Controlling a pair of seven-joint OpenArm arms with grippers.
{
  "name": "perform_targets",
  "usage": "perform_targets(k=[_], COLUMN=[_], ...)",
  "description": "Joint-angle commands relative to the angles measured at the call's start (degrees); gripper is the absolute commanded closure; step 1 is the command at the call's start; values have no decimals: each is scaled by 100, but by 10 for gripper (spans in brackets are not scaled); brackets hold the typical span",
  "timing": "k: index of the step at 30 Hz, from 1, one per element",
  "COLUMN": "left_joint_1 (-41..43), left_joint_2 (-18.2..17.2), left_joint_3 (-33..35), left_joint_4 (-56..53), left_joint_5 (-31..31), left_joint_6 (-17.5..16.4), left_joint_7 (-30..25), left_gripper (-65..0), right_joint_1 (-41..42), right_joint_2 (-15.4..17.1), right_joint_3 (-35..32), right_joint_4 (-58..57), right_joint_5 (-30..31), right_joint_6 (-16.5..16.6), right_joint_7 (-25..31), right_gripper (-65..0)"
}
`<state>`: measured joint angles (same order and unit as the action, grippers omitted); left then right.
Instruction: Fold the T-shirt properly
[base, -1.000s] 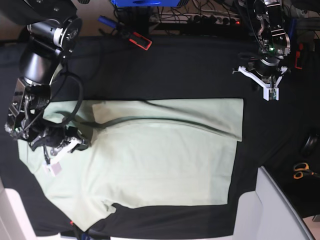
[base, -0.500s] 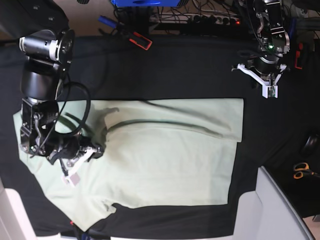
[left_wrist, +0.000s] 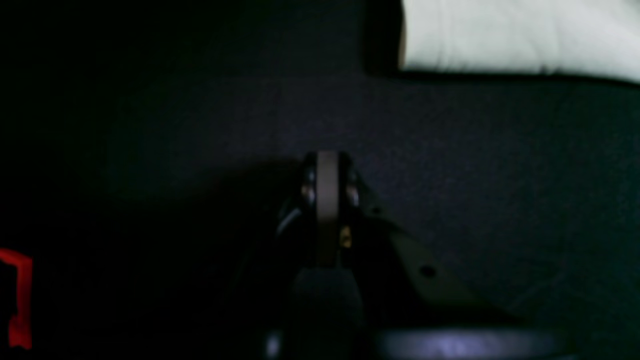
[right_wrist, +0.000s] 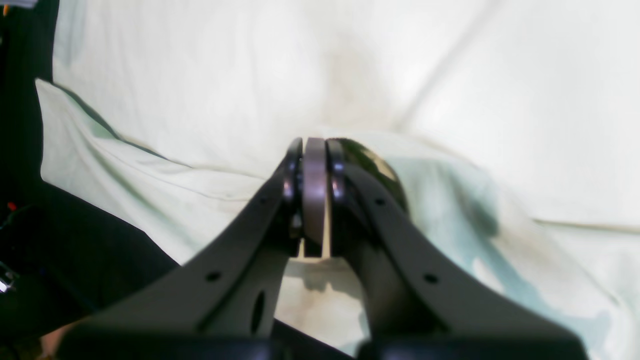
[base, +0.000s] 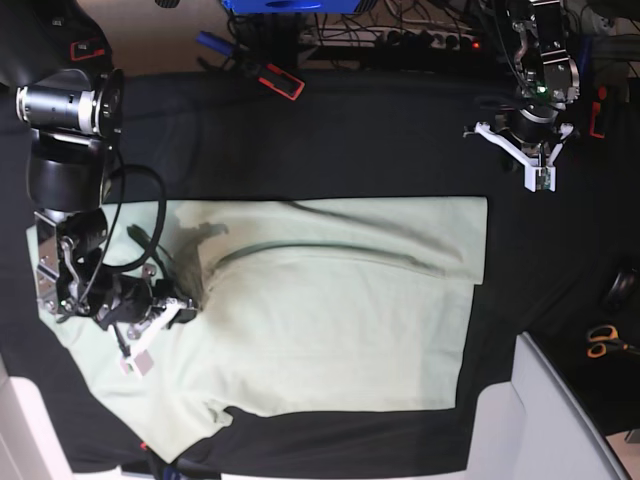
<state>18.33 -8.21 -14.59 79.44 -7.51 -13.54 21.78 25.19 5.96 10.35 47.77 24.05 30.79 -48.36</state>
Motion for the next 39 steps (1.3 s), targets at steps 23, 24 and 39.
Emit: perform_targets(k=[23,24,39], left_joint_1=[44,44,62], left_joint_2=[-63,-63,-63], left_joint_3=[-22,-22,-14], left_joint_4=[113,113,78], left_joint_5=[-18,-18,-18], left_joint_6=[31,31,31], left_joint_7=[-99,-99,-99], left_gripper=[0,0,0], right_joint_1=[-1574,-1574,-1671], right_joint_2=[-916,-916,-873], right_joint_3=[2539,2539,2547], right_joint_4=[2981,2920,2445], right_joint_5=[148,148,148], right_joint_6=[-1615,-1615,-1632], right_joint_7=[-856,-856,-522], right_gripper=[-348,-348,-348])
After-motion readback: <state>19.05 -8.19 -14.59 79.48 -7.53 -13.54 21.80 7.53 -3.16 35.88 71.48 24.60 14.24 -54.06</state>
